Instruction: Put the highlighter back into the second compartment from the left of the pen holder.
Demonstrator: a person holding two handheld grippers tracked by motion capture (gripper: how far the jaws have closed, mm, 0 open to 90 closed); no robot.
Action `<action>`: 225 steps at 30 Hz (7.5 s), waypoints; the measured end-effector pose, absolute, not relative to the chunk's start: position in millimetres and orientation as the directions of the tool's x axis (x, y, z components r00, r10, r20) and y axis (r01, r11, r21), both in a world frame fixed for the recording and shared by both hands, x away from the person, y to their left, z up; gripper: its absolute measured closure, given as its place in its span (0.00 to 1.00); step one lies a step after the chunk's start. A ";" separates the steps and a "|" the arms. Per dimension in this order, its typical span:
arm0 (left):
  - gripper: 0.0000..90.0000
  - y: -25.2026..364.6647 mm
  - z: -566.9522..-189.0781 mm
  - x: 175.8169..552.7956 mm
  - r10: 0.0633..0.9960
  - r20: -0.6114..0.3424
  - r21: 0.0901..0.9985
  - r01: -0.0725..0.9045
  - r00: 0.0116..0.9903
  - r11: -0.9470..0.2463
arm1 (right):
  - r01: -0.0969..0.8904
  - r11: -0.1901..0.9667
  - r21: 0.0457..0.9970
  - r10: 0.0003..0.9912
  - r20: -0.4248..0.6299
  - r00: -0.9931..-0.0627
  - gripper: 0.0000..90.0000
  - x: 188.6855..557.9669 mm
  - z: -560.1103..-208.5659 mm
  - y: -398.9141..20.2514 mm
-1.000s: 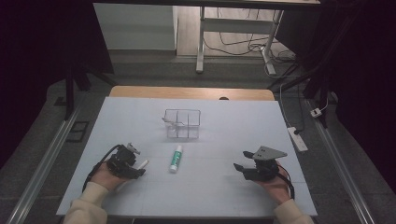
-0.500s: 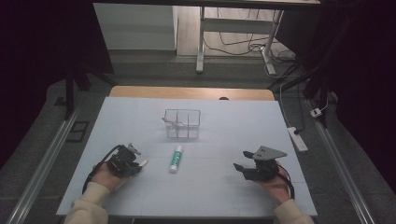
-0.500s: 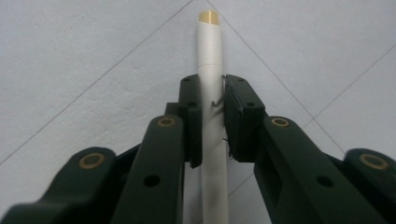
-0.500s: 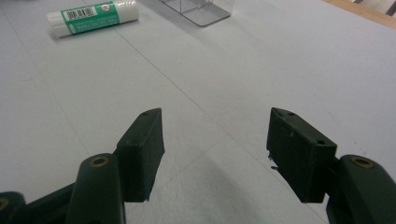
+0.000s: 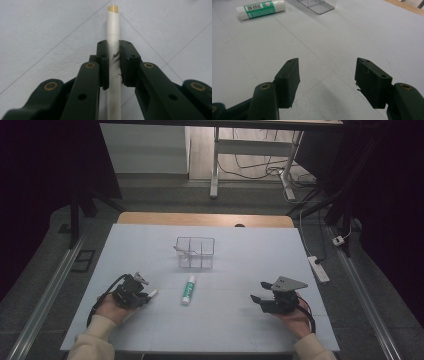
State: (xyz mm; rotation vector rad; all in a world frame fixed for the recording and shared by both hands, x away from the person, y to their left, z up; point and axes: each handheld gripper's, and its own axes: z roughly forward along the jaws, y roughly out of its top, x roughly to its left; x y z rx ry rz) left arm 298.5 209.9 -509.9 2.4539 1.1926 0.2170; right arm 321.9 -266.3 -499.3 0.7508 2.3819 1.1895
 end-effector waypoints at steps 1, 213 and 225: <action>0.87 210.8 -508.7 298.2 0.782 -0.036 0.427 0.717 0.623 -0.551 | 0.293 0.502 0.814 0.608 -0.091 -0.788 0.40 321.9 -499.3 -266.3; 0.87 116.8 -396.6 411.7 0.745 -0.107 0.894 0.392 0.658 -0.218 | 0.322 0.489 0.811 0.649 -0.092 -0.755 0.41 320.4 -502.9 -283.1; 0.87 108.0 -392.3 421.3 0.749 -0.101 0.901 0.380 0.654 -0.211 | 0.327 0.486 0.811 0.651 -0.087 -0.754 0.41 320.5 -502.7 -283.5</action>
